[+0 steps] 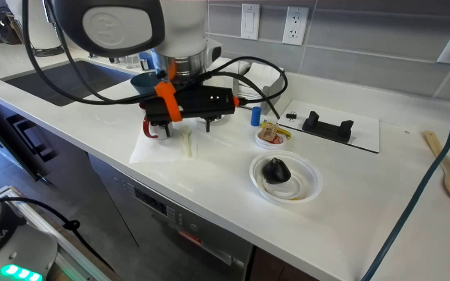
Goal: Put the white plastic spoon inside the mug
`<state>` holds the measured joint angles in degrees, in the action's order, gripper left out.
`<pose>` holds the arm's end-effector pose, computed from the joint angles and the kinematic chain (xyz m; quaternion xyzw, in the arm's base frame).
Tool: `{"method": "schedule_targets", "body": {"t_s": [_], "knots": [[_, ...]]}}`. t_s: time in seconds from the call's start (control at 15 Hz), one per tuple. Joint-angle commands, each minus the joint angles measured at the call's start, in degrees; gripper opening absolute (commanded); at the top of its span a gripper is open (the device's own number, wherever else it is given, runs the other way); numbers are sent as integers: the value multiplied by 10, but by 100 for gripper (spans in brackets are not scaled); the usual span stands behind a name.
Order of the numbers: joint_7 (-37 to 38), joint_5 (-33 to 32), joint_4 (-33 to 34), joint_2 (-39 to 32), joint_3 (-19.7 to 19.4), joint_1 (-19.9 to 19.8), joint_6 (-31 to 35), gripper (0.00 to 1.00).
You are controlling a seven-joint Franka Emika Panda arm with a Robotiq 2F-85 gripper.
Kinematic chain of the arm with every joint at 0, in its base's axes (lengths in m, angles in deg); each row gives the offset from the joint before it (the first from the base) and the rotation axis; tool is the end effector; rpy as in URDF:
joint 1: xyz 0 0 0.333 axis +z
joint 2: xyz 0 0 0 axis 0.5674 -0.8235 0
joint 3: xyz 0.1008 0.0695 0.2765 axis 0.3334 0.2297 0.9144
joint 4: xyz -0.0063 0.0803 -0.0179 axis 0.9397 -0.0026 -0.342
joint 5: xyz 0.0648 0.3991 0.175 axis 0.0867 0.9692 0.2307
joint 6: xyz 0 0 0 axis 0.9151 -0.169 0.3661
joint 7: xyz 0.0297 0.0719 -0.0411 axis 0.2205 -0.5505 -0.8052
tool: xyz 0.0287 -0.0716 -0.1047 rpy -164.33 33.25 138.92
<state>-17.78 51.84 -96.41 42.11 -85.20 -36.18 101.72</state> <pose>0.3787 -0.1850 0.2312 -0.9251 -0.3591 -0.1160 0.0421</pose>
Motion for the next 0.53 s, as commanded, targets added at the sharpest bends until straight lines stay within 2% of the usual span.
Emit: {"method": "schedule_targets", "body": {"t_s": [0.0,0.47], "knots": [[-92,93,0,-47,-16,27,41,100],[-206,226,1,-103,-29,73,87,100]]}}
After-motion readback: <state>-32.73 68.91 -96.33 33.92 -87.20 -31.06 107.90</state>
